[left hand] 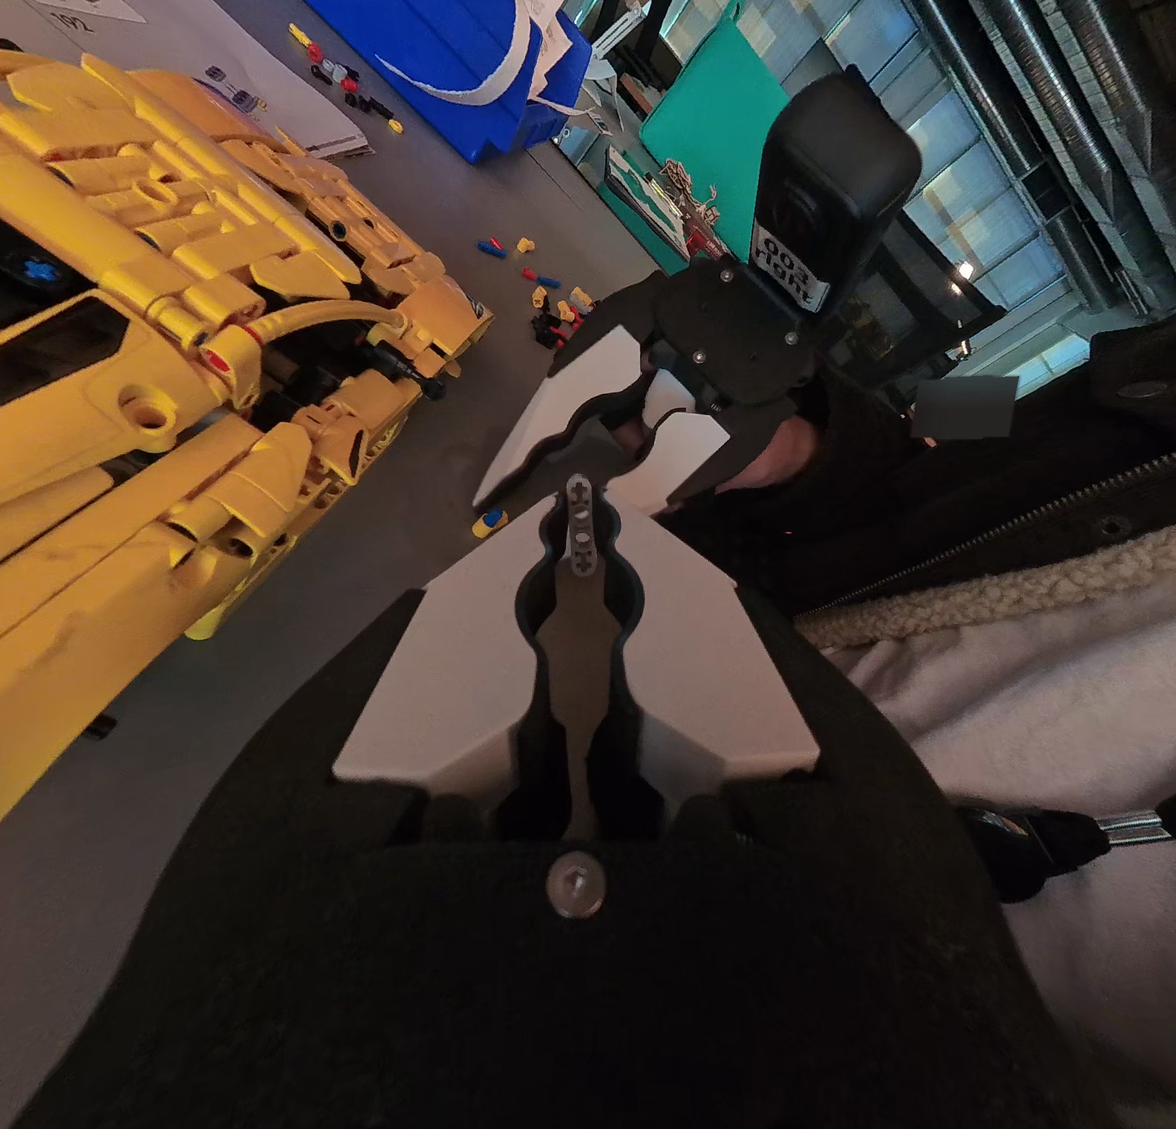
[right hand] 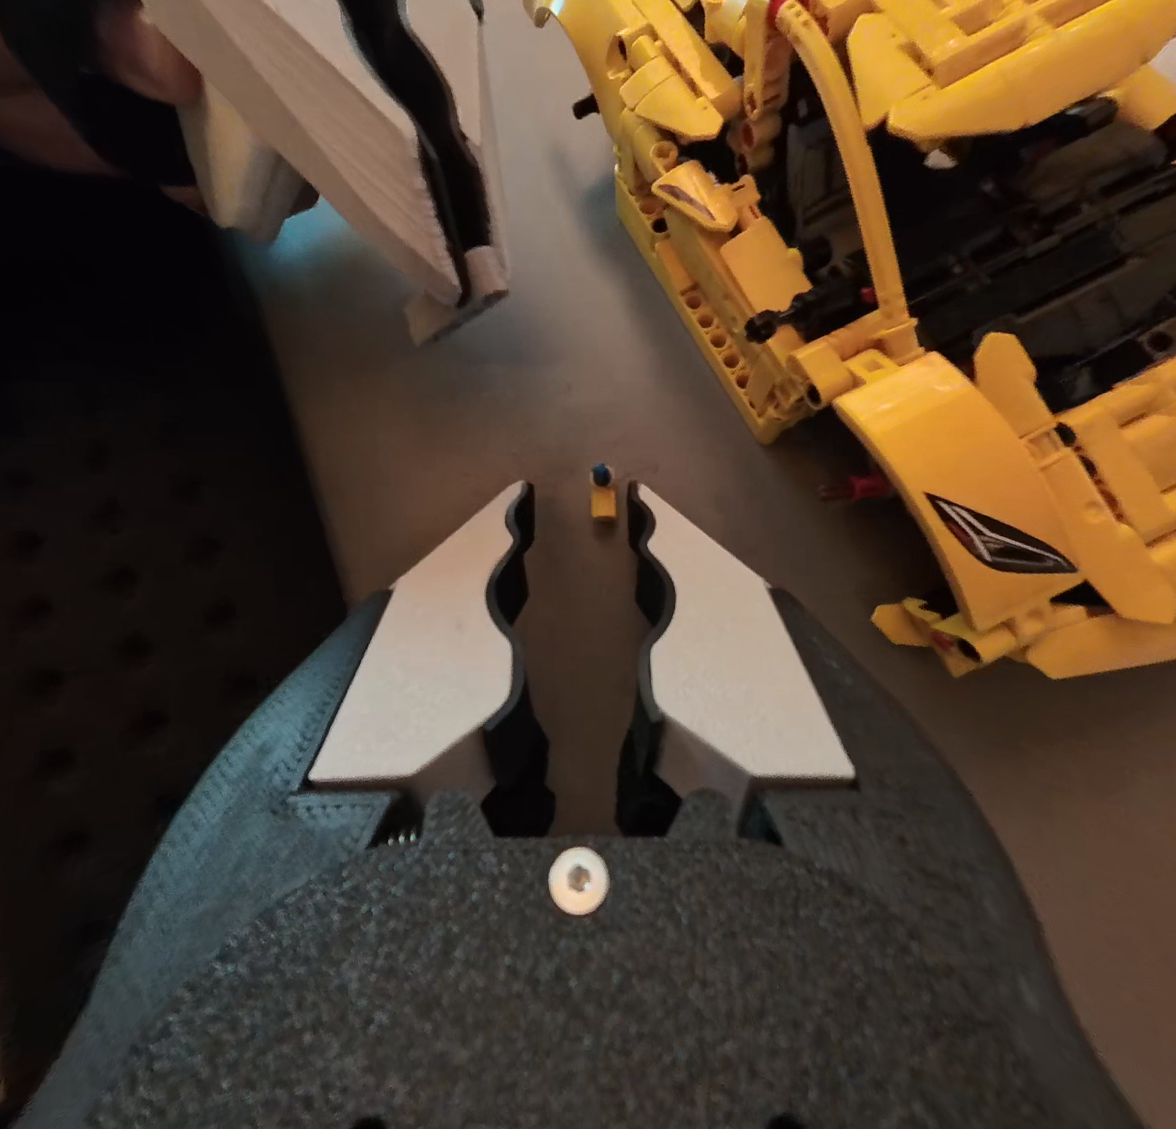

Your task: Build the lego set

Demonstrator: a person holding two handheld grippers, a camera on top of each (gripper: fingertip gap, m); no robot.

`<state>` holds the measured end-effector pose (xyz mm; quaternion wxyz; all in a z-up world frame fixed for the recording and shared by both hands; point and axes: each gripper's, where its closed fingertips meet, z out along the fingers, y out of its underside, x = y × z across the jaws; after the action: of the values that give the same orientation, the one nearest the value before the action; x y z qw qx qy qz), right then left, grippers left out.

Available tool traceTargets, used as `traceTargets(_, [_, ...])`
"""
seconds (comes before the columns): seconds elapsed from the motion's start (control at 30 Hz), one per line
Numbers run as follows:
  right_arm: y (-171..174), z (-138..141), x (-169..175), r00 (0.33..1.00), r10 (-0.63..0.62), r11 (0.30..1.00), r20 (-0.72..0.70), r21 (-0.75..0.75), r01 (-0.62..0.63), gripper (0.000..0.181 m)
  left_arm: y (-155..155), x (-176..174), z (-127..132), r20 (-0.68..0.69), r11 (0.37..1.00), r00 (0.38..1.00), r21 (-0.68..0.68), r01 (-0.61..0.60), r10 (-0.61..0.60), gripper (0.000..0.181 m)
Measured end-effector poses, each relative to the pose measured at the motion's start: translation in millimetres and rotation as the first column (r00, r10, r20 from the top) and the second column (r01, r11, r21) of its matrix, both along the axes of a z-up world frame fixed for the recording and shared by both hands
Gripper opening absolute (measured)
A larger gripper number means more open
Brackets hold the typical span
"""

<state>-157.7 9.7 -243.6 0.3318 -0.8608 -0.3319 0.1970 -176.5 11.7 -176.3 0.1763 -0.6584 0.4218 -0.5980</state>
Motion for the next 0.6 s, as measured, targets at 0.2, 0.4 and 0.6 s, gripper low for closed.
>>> traceTargets(0.2, [5.5, -0.5, 2.5, 0.999, 0.038, 0.998, -0.029, 0.055, -0.036, 0.022, -0.3, -0.3, 0.3, 0.001, 1.000, 1.000, 0.004, -0.002, 0.002, 0.007])
traceTargets(0.4, [10.8, -2.5, 6.1, 0.997, 0.018, 0.987, 0.080, 0.156, -0.030, 0.006, -0.1, -1.2, 1.4, 0.004, 1.000, 1.000, 0.013, -0.005, 0.005, 0.007])
traceTargets(0.6, [8.3, -1.8, 5.2, 0.999, 0.031, 0.995, 0.012, 0.095, -0.032, 0.006, -2.0, -0.9, 2.2, 0.003, 1.000, 1.000, 0.030, 0.003, -0.003, 0.007])
